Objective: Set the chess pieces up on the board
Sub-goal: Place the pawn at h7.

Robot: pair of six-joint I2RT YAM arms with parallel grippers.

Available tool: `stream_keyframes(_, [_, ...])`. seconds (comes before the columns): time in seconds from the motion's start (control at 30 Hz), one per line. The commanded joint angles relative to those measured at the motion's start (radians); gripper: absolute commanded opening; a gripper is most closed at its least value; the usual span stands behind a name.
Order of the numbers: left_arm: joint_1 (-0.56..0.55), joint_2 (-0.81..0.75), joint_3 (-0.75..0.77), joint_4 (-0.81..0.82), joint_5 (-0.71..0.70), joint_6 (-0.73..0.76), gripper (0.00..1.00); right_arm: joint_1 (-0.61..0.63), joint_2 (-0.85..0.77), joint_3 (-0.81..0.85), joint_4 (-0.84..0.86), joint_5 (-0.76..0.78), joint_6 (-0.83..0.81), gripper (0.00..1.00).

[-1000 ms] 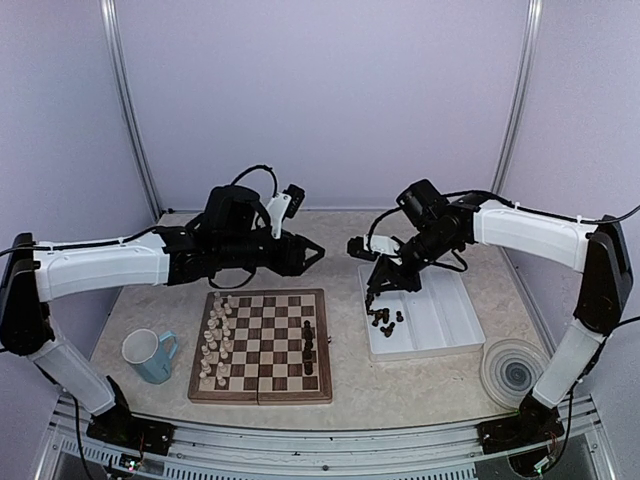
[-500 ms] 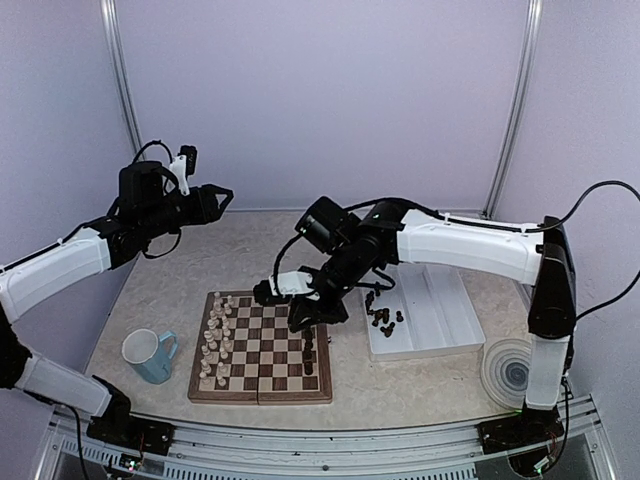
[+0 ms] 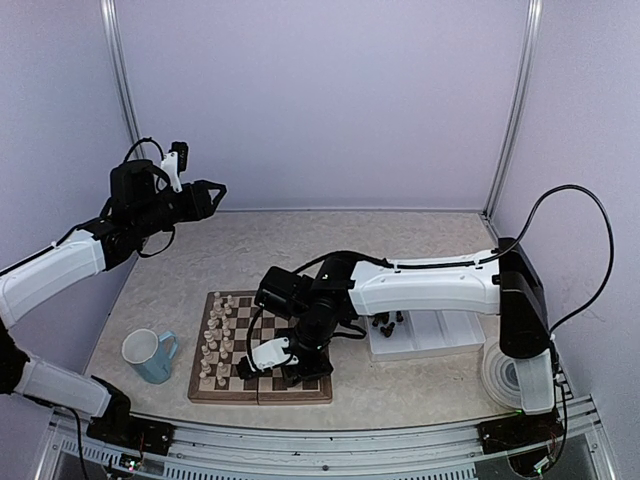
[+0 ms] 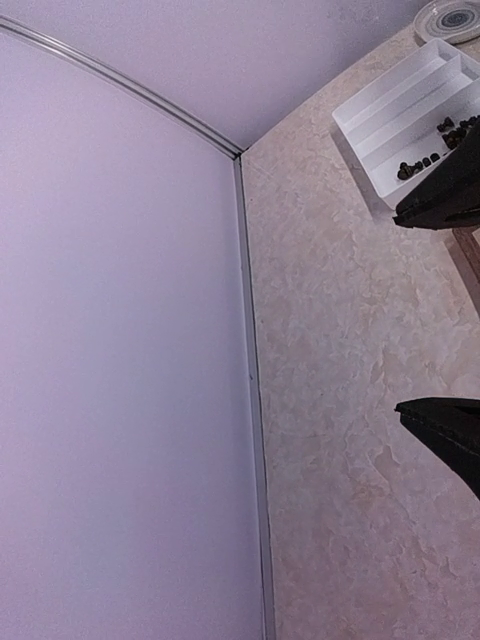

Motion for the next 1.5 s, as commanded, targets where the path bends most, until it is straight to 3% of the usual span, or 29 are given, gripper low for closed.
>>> stream_keyframes(0.0, [0.005,-0.019,0.001,0.028,0.027,-0.006,0.58,-0.004,0.025,0.008,-0.013,0.031,0.006,0.13])
stream_keyframes(0.5, [0.004,-0.023,0.001,0.027,0.037,-0.002,0.58,-0.004,0.067,0.011,0.004,0.027,0.01,0.15])
stream_keyframes(0.9, [0.004,-0.021,0.001,0.025,0.046,-0.002,0.58,-0.004,0.078,0.012,0.018,0.039,0.016,0.26])
stream_keyframes(1.17, [0.004,-0.011,0.002,0.025,0.05,-0.002,0.58,-0.005,-0.009,0.027,0.009,0.037,0.005,0.36])
stream_keyframes(1.47, [0.003,0.008,0.006,0.021,0.064,0.01,0.58,-0.049,-0.136,-0.042,0.006,0.004,-0.013,0.38])
